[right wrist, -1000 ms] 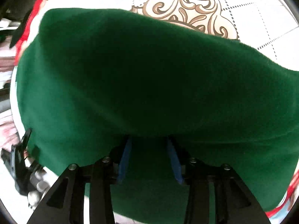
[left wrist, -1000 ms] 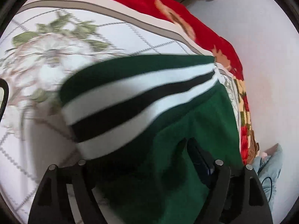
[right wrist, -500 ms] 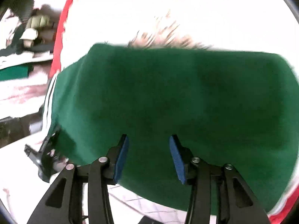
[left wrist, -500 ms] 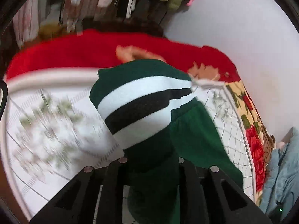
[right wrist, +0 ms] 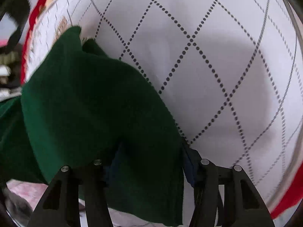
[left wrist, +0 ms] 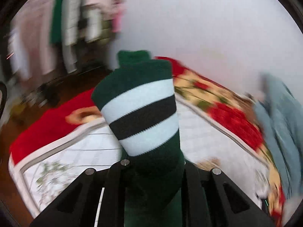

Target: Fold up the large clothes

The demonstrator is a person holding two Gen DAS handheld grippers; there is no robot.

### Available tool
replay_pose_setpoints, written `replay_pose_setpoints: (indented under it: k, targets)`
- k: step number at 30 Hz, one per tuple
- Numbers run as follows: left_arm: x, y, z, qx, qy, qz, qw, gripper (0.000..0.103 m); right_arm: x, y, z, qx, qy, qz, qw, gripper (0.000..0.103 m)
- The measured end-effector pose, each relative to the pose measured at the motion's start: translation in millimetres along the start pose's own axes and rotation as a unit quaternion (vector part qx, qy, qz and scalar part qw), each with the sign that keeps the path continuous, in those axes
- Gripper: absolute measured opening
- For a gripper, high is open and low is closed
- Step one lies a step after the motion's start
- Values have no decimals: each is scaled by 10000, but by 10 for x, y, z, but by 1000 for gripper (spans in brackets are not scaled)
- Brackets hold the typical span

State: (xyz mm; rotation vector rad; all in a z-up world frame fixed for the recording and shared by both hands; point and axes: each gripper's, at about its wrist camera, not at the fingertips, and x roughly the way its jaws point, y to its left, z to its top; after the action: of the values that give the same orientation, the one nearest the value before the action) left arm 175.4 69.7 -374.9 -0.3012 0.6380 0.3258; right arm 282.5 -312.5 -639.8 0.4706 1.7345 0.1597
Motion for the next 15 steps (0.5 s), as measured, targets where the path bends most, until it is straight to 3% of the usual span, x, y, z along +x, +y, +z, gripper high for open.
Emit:
replay_pose_setpoints:
  k: [4,8,12,15]
  targets:
    - [-96,-765,-330,927,358,-903,9909,11,-9,-69,-10,-150,151,346,9992,57]
    - [-127,-1334,-922,1713,949,-1646,9667,11,-22,-106,37,-215,197,439,9986,57]
    - [-21,-1583,-1575,2316,1599,-1938,9398,11,-59,-178,100,-297,212,583,9976,57]
    - [49,-1610,-1883,2616,1798,-1894,9292,11,-26,-326,-39,-294,225,671,9971,57]
